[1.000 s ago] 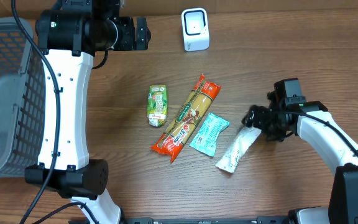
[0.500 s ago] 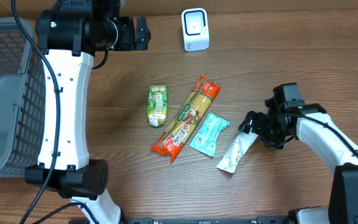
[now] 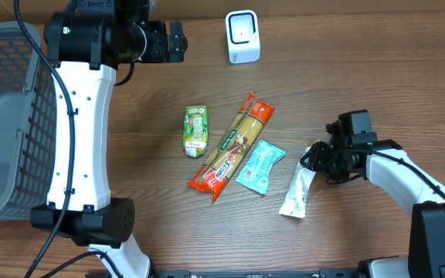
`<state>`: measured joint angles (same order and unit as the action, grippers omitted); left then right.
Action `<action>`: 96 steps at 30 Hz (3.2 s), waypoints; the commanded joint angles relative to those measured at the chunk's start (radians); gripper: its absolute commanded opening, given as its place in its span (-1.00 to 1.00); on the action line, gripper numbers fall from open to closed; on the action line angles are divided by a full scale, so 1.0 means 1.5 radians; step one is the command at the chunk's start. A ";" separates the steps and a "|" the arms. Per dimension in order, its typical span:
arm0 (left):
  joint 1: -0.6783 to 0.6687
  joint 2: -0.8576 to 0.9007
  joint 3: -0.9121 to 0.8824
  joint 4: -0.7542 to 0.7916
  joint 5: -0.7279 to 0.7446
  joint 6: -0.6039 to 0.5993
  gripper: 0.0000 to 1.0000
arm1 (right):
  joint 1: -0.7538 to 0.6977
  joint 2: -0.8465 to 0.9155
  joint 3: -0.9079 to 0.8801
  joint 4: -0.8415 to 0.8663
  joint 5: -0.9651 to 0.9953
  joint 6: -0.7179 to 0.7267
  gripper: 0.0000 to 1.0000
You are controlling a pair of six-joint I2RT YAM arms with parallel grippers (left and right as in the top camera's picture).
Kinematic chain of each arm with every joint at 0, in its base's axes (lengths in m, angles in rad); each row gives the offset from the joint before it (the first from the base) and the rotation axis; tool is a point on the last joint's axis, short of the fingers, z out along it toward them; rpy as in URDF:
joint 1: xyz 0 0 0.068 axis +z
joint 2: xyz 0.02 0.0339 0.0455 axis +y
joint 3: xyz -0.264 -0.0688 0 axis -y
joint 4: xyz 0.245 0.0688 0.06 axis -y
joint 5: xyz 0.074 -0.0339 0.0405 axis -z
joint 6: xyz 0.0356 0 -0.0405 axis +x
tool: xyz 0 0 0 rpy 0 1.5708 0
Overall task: Scan the item barcode
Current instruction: 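Grasp the white tube by its gold cap end with right gripper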
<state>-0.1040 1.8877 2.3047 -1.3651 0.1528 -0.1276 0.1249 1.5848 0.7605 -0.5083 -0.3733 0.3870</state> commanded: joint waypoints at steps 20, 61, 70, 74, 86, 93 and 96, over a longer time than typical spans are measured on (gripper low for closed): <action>-0.001 0.004 0.004 0.001 -0.004 0.011 0.99 | -0.002 -0.003 0.174 -0.140 -0.231 -0.353 -0.93; -0.001 0.004 0.004 0.001 -0.004 0.011 1.00 | -0.018 0.073 0.067 -0.267 -0.122 -0.322 0.49; -0.001 0.004 0.004 0.001 -0.004 0.011 0.99 | 0.000 0.073 0.043 -0.241 -0.125 -0.298 0.49; -0.001 0.004 0.004 0.001 -0.004 0.011 0.99 | 0.000 0.073 0.043 -0.240 -0.115 -0.292 0.49; -0.001 0.004 0.004 0.001 -0.004 0.011 0.99 | 0.005 0.074 0.042 -0.227 -0.065 -0.258 0.51; -0.001 0.004 0.004 0.001 -0.004 0.011 0.99 | 0.022 0.074 0.042 -0.204 -0.061 -0.243 -0.03; -0.001 0.004 0.004 0.001 -0.004 0.011 0.99 | 0.021 0.074 0.042 -0.173 -0.061 -0.207 -0.62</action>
<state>-0.1040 1.8877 2.3047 -1.3651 0.1528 -0.1276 0.1513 1.6917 0.8364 -0.8085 -0.5133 0.0265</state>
